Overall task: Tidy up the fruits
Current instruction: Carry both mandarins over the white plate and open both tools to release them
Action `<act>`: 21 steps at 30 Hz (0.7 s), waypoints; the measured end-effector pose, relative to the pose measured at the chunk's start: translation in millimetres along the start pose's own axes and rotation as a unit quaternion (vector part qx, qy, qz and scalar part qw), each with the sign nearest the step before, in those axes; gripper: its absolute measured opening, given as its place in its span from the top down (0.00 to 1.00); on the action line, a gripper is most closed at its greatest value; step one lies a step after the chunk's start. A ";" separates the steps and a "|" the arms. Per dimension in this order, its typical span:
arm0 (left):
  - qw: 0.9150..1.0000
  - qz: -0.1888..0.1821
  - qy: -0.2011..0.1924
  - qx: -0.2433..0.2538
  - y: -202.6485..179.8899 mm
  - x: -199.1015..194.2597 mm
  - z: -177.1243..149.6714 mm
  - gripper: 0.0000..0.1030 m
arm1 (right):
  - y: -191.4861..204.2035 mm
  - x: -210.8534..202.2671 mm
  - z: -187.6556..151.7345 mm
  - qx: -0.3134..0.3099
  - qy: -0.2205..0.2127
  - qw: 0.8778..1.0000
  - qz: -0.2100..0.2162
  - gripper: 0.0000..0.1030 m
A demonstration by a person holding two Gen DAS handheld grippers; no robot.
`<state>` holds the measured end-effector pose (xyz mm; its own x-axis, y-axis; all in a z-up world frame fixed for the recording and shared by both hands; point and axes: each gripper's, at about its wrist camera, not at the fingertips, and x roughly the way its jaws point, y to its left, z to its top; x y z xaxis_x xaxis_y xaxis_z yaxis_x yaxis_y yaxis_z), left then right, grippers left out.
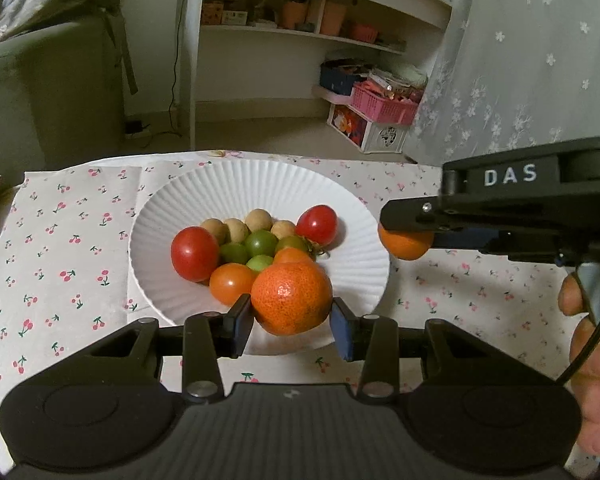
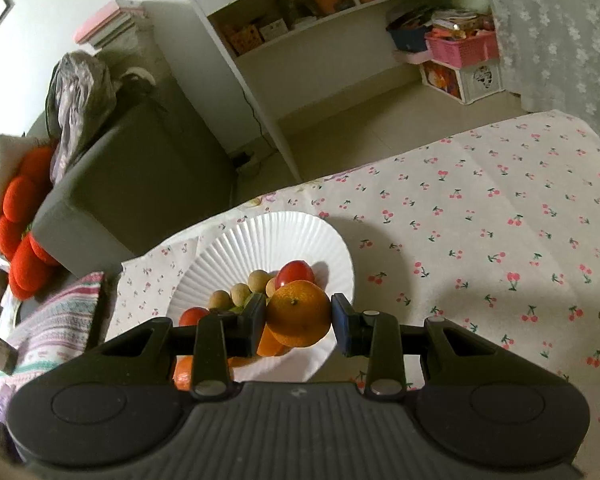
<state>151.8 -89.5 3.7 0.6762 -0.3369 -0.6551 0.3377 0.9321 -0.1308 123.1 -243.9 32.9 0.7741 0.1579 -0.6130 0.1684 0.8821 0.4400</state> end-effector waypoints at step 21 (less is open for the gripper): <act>1.000 0.007 0.003 0.017 -1.9 13.6 2.6 0.49 | 19.3 34.9 -11.2 -0.065 0.021 0.997 -0.043 0.67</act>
<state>162.0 -96.3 -3.1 0.6764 -0.3234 -0.6617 0.3506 0.9315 -0.0969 146.6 -216.4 12.7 0.7335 0.0947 -0.6731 0.1515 0.9425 0.2978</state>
